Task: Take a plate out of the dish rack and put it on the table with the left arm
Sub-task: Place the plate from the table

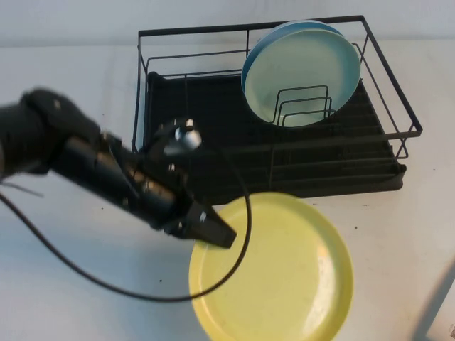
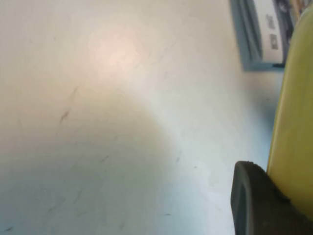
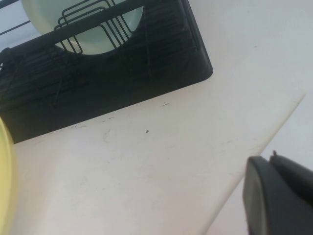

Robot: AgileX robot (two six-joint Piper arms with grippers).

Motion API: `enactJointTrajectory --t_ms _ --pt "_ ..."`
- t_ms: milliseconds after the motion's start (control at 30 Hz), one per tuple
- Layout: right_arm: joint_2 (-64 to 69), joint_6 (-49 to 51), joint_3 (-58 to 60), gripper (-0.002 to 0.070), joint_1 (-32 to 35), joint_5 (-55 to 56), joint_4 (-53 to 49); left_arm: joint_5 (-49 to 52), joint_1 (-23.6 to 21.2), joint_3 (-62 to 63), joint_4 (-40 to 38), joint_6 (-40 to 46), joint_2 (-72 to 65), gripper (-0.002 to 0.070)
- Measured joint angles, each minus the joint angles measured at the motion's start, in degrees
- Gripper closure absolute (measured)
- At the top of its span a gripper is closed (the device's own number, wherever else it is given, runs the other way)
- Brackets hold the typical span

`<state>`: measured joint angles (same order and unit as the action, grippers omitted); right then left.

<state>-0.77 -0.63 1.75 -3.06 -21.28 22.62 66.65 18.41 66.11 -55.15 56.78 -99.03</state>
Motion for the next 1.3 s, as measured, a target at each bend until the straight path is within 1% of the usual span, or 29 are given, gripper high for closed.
enactJointTrajectory --t_ms 100,167,267,433,500,567,600,667,767,800,867,967,1067,1100,1167,1200,1267,1300 --pt "0.0 0.0 0.0 0.0694 0.0 0.0 0.0 -7.43 0.0 -5.91 -2.23 4.34 0.04 0.061" --pt "0.0 0.0 0.0 0.0694 0.0 0.0 0.0 -13.04 0.0 -7.81 -3.13 5.45 0.04 0.061" --pt "0.0 0.0 0.0 0.0694 0.0 0.0 0.0 -18.06 -0.09 -8.5 -4.56 6.17 -0.9 0.061" --pt "0.0 0.0 0.0 0.0694 0.0 0.0 0.0 -21.07 -0.09 -8.6 -7.22 8.05 -2.92 0.0611" --pt "0.0 0.0 0.0 0.0694 0.0 0.0 0.0 -21.49 -0.09 -8.6 -8.1 9.99 -3.74 0.0596" --pt "0.0 0.0 0.0 0.0694 0.0 0.0 0.0 -22.57 -0.09 -8.6 -8.21 11.8 -4.37 0.0554" --pt "0.0 0.0 0.0 0.0694 0.0 0.0 0.0 -23.54 -0.09 -8.6 -7.94 12.64 -4.69 0.0519" --pt "0.0 0.0 0.0 0.0694 0.0 0.0 0.0 -25.63 0.01 -8.6 -7.31 13.52 -5.23 0.0433" --pt "0.0 0.0 0.0 0.0694 0.0 0.0 0.0 -29.01 0.01 -8.6 -6.91 14.2 -5.53 0.0277" --pt "0.0 0.0 0.0 0.0694 0.0 0.0 0.0 -30.05 0.01 -8.6 -6.78 14.2 -5.53 0.0239" --pt "0.0 0.0 0.0 0.0694 0.0 0.0 0.0 -31.55 0.01 -8.6 -6.43 14.2 -5.53 0.0199" --pt "0.0 0.0 0.0 0.0694 0.0 0.0 0.0 -32.13 -0.11 -8.6 -4.4 14.2 -5.53 0.0176" --pt "0.0 0.0 0.0 0.0694 0.0 0.0 0.0 -32.02 -0.88 -8.7 -1.45 13.59 -3.85 0.0172" --pt "0.0 0.0 0.0 0.0694 0.0 0.0 0.0 -31.9 -1.37 -8.7 -0.18 12.69 -2.68 0.0181" --pt "0.0 0.0 0.0 0.0694 0.0 0.0 0.0 -31.59 -2.2 -8.7 2.65 9.89 0.32 0.0222" --pt "0.0 0.0 0.0 0.0694 0.0 0.0 0.0 -31.5 -2.64 -8.7 4.57 8.02 2.37 0.0263" --pt "0.0 0.0 0.0 0.0694 0.0 0.0 0.0 -30.74 -3.53 -8.7 9.18 3.9 6.6 0.0375" --pt "0.0 0.0 0.0 0.0694 0.0 0.0 0.0 -30.05 -3.82 -8.7 11.74 1.64 9.11 0.0456"
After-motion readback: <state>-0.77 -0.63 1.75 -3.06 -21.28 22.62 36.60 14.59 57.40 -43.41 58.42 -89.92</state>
